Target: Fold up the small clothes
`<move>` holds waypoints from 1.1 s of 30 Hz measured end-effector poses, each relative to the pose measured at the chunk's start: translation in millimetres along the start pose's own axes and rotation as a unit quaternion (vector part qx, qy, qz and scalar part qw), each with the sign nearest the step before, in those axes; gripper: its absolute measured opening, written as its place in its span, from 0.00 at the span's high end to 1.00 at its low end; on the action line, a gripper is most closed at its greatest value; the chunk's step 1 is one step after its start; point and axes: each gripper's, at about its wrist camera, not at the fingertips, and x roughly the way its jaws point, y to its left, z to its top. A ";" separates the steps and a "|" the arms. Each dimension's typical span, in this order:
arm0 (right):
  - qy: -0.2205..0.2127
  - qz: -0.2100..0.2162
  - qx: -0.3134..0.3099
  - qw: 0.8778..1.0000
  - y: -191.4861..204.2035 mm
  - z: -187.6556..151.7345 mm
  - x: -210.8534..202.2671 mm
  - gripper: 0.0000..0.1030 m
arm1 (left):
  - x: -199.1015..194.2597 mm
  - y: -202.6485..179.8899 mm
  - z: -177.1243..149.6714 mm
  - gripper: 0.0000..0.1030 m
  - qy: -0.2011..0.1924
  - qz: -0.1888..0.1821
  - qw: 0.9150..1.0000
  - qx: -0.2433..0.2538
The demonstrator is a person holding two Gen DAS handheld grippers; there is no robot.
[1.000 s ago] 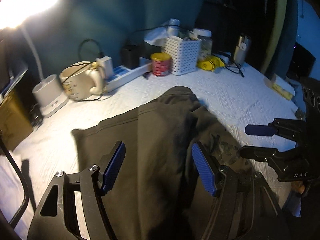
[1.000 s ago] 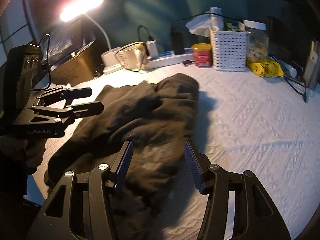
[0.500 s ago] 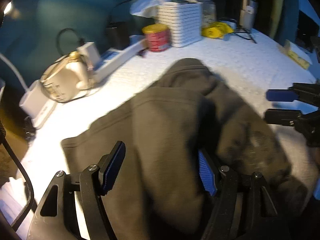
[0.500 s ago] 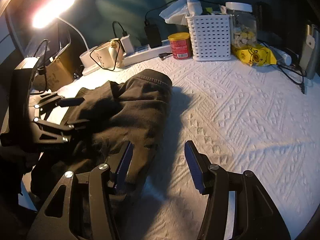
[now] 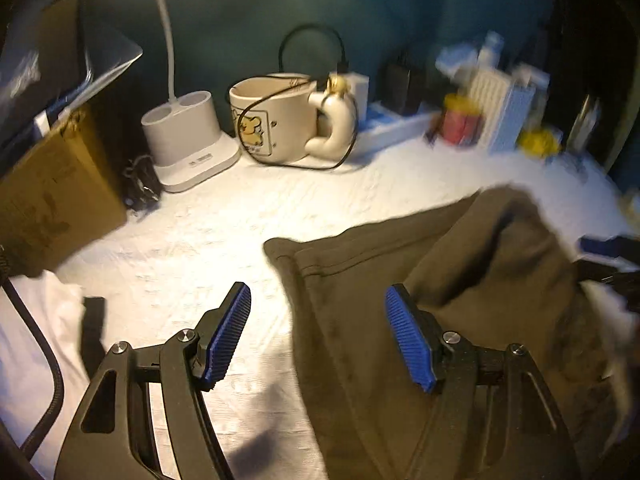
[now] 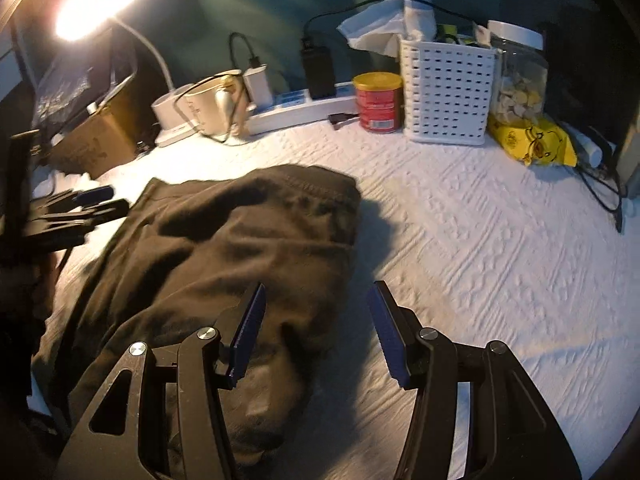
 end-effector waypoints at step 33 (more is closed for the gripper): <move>-0.007 0.048 -0.005 0.999 -12.4 63.5 67.2 0.89 | 0.1 -6.5 19.2 0.97 -0.029 -0.117 0.993 0.002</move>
